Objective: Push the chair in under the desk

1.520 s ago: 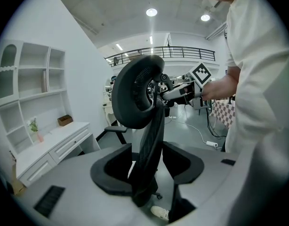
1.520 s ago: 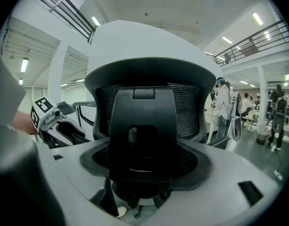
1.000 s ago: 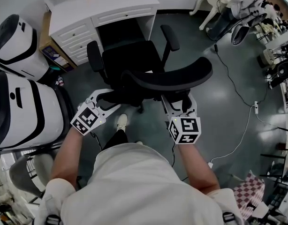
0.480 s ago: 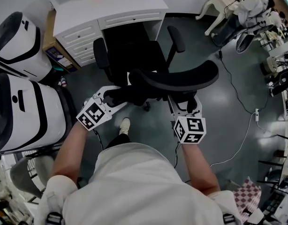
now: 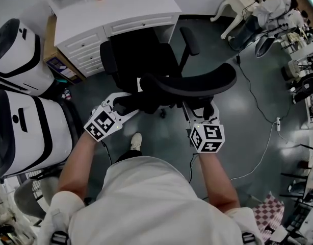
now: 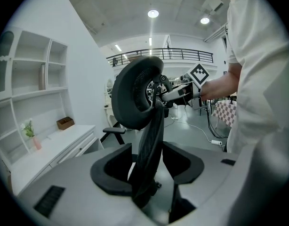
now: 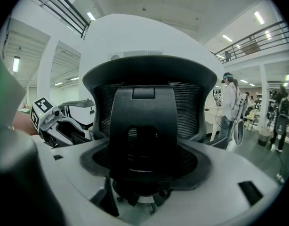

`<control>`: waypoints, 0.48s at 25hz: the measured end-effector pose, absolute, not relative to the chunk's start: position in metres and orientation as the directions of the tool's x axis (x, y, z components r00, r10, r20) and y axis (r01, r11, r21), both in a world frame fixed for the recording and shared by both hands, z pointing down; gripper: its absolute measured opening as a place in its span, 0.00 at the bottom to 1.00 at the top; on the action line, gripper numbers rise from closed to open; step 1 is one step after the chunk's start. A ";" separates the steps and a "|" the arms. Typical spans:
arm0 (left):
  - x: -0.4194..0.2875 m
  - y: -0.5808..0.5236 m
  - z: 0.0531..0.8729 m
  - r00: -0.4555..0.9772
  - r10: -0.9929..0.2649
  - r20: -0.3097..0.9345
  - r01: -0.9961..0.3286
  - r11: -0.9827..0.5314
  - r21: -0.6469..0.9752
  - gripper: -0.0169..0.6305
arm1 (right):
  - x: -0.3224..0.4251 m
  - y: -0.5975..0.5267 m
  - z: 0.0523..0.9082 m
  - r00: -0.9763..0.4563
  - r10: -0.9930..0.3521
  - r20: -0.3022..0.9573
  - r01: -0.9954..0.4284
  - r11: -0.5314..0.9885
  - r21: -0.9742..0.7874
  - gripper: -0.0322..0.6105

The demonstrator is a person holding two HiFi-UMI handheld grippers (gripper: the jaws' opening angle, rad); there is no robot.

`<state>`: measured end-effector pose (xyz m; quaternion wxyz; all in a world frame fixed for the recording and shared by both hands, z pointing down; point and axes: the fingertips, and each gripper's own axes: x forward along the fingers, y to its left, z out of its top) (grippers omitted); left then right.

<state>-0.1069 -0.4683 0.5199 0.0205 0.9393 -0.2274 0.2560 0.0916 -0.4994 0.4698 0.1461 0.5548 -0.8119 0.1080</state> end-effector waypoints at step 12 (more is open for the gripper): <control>-0.117 -0.514 0.521 0.772 -0.413 0.483 -0.429 -0.900 -0.084 0.33 | 0.081 -0.546 0.471 -0.345 -0.867 0.359 -0.931 0.365 -0.013 0.57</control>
